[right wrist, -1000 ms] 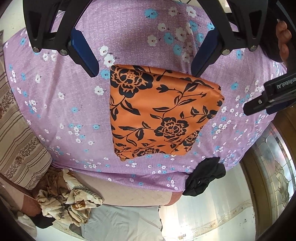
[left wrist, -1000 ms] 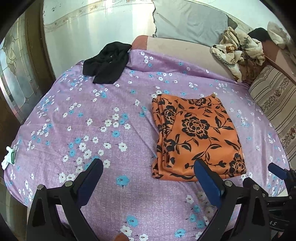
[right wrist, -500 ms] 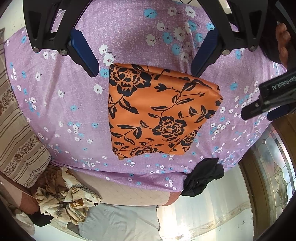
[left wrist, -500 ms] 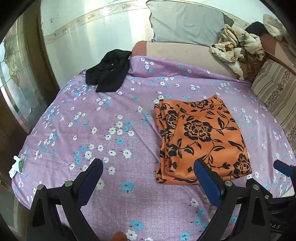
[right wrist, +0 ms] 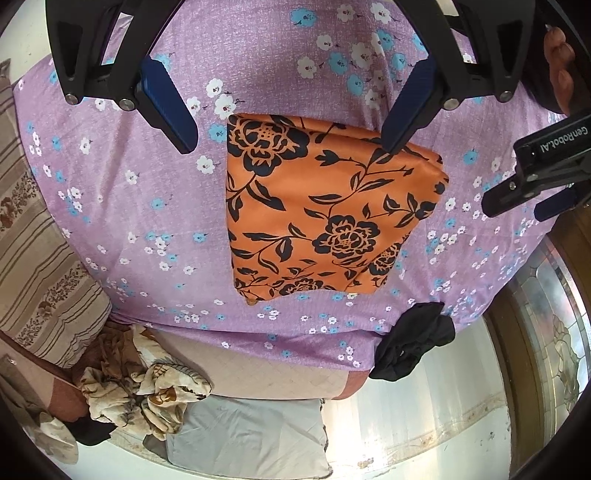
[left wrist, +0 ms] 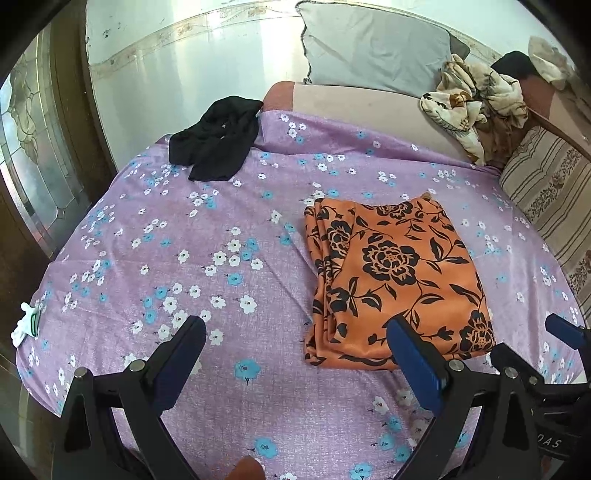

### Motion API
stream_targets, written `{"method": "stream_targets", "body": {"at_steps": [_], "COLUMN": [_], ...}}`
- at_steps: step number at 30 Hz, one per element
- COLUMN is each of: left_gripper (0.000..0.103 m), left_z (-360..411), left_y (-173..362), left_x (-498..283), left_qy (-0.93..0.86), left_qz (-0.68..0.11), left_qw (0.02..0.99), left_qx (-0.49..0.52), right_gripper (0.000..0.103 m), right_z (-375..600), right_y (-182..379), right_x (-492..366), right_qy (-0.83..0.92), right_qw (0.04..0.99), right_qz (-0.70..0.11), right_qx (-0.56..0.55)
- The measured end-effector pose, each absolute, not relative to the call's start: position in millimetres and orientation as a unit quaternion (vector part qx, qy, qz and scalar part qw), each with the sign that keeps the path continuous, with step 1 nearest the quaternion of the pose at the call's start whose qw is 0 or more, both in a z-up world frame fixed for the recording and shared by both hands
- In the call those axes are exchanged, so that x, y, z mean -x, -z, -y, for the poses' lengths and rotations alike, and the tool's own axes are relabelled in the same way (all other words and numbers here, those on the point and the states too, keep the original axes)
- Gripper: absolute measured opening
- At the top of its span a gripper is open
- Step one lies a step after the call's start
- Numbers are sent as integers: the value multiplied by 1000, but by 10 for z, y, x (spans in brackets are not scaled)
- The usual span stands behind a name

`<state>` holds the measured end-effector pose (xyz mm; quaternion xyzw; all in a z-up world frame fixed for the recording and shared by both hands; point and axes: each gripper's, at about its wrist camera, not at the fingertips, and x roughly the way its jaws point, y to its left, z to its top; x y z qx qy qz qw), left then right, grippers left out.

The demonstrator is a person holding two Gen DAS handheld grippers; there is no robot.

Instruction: Fold small clothes

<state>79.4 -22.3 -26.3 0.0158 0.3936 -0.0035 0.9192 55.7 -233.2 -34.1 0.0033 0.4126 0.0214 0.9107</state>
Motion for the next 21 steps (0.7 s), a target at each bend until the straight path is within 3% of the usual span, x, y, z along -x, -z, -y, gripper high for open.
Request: {"method": "stream_targets", "body": {"at_steps": [21], "left_gripper": [98], "left_z": [333], "left_y": [280], "left_x": [-965], "left_qy": [26], "left_qz": [-397], "left_qw": [917], "left_qx": [-12], "right_gripper": [101], "right_z": [2317], "right_y": [368], "right_x": [-693], "right_qy": [-24], "right_qw": [909], "right_qz": [-416], "right_qx": [-1]}}
